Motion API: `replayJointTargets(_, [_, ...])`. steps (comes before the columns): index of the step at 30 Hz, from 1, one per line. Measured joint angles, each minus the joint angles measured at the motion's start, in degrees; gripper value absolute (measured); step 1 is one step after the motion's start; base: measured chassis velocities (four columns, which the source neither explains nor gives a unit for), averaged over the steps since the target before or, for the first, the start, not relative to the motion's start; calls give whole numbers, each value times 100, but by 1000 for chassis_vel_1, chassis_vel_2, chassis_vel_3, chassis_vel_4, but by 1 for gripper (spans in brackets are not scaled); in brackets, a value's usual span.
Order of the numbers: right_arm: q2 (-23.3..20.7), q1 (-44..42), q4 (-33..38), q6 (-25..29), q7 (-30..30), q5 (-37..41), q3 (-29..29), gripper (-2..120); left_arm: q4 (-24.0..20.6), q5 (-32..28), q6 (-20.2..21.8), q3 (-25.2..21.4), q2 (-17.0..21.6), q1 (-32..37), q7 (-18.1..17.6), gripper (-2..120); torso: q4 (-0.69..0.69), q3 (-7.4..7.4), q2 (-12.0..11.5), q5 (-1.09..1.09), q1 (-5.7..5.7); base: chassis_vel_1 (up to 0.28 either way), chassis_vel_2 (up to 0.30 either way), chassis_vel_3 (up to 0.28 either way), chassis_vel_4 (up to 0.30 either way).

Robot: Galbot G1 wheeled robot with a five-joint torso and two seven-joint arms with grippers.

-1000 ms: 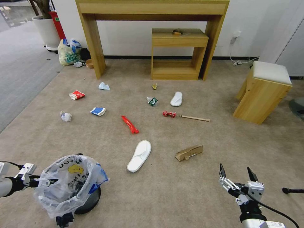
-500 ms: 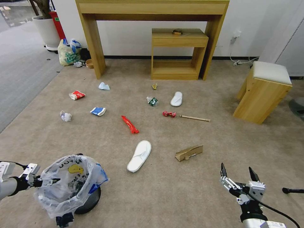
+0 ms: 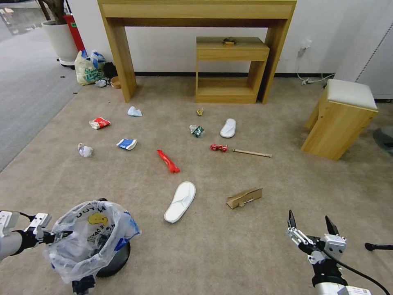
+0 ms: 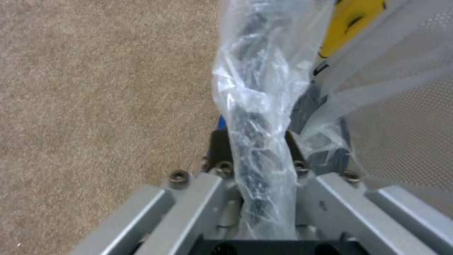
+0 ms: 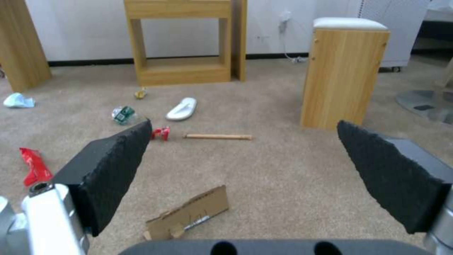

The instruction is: Pick up the trash bin and place the garbage on the floor into it.

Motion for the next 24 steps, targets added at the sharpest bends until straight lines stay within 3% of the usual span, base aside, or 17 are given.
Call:
replayJointTargets(1, [-2,9,0,-10,11,-1,-1,100,-17,-2,0,-1,0,1,10,0,0,0,0,0,0,0,0,0,0])
replayJointTargets(11, [-9,34,8,-40,48,8,17,100,-170,-101,4,-143,-41,51,104,0,0,0,0,-1,0,0,0,0,0])
replayJointTargets(20, [-30,183,33,-204,90,20,21,100,-841,-694,4,-710,-191,373,-274,0,-1,0,0,0,0,0,0,0,0])
replayJointTargets(23, [-73,290,74,-325,133,47,24,100,-1362,-1024,5,-1022,-391,631,-726,0,-1,0,0,0,0,0,0,0,0])
replayJointTargets(24, [-73,290,74,-325,133,47,24,100,-1362,-1024,5,-1022,-391,631,-726,0,-1,0,0,0,0,0,0,0,0])
